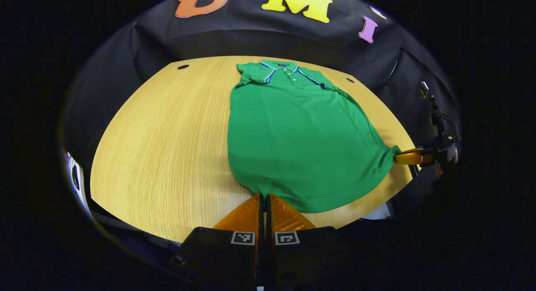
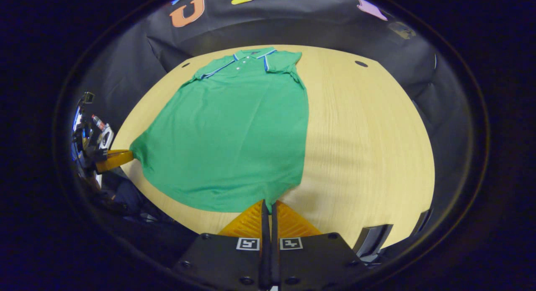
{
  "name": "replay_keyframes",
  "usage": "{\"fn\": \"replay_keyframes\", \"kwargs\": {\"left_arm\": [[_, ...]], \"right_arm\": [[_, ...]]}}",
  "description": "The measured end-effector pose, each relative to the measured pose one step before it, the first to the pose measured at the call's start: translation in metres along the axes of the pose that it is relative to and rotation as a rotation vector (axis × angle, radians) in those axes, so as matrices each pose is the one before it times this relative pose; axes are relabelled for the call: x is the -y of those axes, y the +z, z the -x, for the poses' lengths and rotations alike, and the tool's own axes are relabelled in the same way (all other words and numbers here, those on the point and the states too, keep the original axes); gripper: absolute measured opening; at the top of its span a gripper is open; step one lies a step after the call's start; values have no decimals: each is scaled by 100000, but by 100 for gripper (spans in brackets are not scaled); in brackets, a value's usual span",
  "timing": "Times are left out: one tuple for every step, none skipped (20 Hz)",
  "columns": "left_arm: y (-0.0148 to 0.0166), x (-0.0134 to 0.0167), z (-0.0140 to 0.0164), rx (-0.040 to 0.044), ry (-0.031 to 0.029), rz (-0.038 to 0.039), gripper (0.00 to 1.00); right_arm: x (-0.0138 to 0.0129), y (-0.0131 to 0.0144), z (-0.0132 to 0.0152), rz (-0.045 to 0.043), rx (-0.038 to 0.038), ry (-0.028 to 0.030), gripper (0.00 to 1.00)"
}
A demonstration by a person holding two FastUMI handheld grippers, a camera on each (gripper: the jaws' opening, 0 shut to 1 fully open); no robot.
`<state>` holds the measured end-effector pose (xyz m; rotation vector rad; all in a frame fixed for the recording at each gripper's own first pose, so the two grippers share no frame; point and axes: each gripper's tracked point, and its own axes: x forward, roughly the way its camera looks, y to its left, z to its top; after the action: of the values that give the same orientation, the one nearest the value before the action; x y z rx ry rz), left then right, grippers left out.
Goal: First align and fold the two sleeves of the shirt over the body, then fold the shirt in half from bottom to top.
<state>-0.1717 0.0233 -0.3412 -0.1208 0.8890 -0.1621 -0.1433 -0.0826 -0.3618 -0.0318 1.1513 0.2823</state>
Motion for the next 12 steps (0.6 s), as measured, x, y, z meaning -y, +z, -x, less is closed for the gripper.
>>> {"fn": "replay_keyframes", "kwargs": {"left_arm": [[688, 176, 86, 1306, -857, 371, 3], [803, 164, 236, 1424, -793, 426, 4], [841, 26, 128, 1704, -775, 396, 4], [573, 18, 70, 1242, -335, 367, 4], [686, 90, 90, 1232, -676, 486, 4], [749, -66, 182, 1287, -501, 417, 4], [672, 63, -85, 936, -579, 362, 4], [675, 21, -98, 1254, -407, 35, 4], [752, 52, 89, 1352, -359, -300, 4], [944, -31, 176, 1498, -307, -331, 3], [945, 19, 71, 1703, -372, -135, 3], [907, 47, -128, 1676, -386, -109, 3]], "right_arm": [[40, 416, 266, 107, 869, 328, 3], [-1, 515, 197, -434, 1215, 316, 3], [-35, 606, 263, -821, 1406, 453, 0], [-31, 736, 254, -717, 1537, 600, 0], [-17, 655, 179, -388, 1304, 295, 3], [-22, 704, 226, -154, 1346, 395, 3], [-50, 807, 203, 7, 1482, 403, 3], [46, 909, 211, 51, 1611, 216, 5], [11, 931, 116, -1, 1703, 121, 0], [-62, 1036, 128, -52, 1676, 385, 2], [-46, 953, 94, 15, 1663, 325, 3], [-120, 1038, 25, 131, 1535, 620, 2]]}}
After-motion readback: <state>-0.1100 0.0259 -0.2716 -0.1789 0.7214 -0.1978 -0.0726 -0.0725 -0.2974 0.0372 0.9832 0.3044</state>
